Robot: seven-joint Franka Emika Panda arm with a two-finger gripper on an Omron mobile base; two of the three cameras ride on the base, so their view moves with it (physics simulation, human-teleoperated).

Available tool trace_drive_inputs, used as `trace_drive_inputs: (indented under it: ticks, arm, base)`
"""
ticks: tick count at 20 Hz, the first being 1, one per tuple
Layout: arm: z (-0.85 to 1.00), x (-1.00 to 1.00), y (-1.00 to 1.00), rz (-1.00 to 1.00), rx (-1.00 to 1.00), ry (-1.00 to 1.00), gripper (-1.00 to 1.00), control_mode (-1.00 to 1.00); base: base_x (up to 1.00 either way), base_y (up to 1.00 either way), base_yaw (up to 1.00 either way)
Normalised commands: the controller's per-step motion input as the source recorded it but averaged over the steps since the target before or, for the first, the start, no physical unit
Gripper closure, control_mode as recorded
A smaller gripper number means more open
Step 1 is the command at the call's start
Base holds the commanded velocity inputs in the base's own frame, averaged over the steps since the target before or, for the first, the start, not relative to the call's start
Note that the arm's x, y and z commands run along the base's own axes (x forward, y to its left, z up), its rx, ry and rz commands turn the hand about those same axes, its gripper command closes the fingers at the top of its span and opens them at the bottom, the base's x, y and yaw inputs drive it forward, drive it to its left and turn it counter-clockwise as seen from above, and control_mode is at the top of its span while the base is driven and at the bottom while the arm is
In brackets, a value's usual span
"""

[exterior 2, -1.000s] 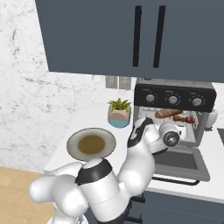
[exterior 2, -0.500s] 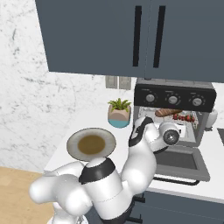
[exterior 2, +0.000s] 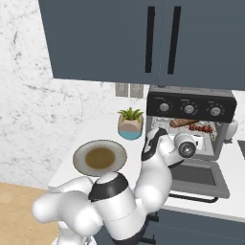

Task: Pick up the kebab skewer and baguette bread, and place them inside the toaster oven. Close the toaster oven door and start by setting the timer.

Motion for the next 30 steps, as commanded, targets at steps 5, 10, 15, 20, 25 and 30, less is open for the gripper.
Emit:
trace_drive_inputs:
  ticks: [5,10,15,20,25,30]
  arm:
    - [0.0,-0.02,0.0,0.0,0.0,0.0,-1.0,-1.0]
    - [0.0,-0.28,0.0,0.0,0.0,0.0,-1.0,-1.0]
    - [0.05,-0.5,-0.1,0.0,0.0,0.0,-1.0,-1.0]
    - [0.07,-0.54,-0.18,0.0,0.0,0.0,-1.0,-1.0]
    - [0.06,-0.47,-0.18,0.0,0.0,0.0,-1.0,-1.0]
    - [0.05,-0.5,-0.22,0.0,0.0,0.0,-1.0,-1.0]
  base:
    - [0.0,0.0,0.0]
    - [0.0,0.0,0.0]
    - [0.0,0.0,0.0]
    - [0.0,0.0,0.0]
    - [0.0,0.0,0.0]
    - [0.0,0.0,0.0]
